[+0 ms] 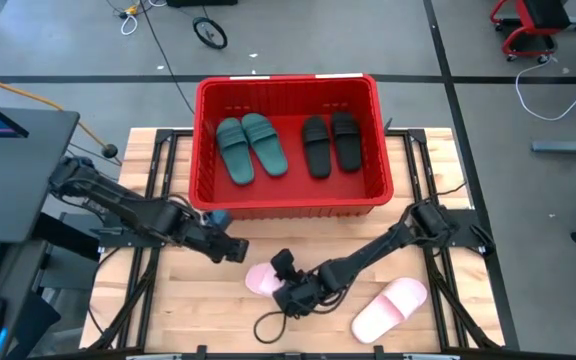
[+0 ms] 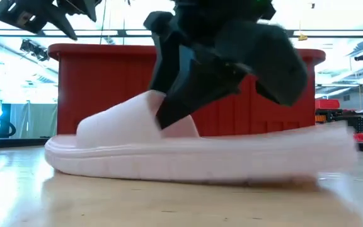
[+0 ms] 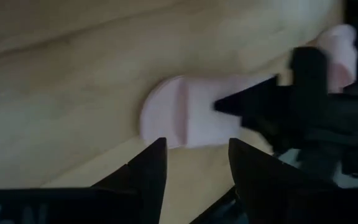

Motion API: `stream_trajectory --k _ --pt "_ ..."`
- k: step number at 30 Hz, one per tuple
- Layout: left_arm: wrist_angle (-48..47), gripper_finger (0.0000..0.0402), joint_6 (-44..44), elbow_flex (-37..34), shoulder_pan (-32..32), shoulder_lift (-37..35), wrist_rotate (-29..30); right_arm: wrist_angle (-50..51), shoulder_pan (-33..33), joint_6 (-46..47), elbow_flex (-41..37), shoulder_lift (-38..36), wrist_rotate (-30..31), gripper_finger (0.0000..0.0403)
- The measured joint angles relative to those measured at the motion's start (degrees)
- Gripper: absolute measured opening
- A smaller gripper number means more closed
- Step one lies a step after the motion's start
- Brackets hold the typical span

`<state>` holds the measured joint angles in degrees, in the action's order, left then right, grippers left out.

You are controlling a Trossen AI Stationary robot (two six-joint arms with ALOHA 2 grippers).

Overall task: Pick and place slides into bin
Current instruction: Put the left pink slide into the container

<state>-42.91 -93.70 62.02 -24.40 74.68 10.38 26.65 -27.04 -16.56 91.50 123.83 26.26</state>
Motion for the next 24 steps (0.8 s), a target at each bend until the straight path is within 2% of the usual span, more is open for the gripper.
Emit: stream_trajectory --k 3,8,9,13,20,22,24 --pt "0.5 0.0178 1.7 0.0 0.0 -1.8 0.6 0.1 1.8 1.4 0.0 0.0 -1.7 0.0136" --pt "0.1 0.0172 2.0 0.0 0.0 -2.9 0.6 6.8 4.3 6.9 0.0 -2.8 -8.8 0.0026" --pt "0.2 0.0172 2.1 0.0 0.0 -3.2 0.7 9.0 4.7 7.9 0.0 -4.2 -9.9 0.0016" --pt "3.9 0.0172 4.4 0.0 -0.1 -4.7 3.3 13.2 5.2 12.0 -0.1 -11.9 -12.2 0.0017" --pt "18.8 0.0172 14.6 0.0 0.2 -10.0 8.9 13.2 8.5 15.9 -0.1 -32.8 -10.8 0.0012" --pt "22.6 0.0173 20.0 0.0 0.3 -11.8 10.6 13.1 10.5 8.5 0.0 -38.4 -10.6 0.0009" --pt "24.5 0.0173 24.5 0.0 0.7 -13.5 11.3 12.4 12.6 -4.3 0.0 -43.5 -9.9 0.0009"
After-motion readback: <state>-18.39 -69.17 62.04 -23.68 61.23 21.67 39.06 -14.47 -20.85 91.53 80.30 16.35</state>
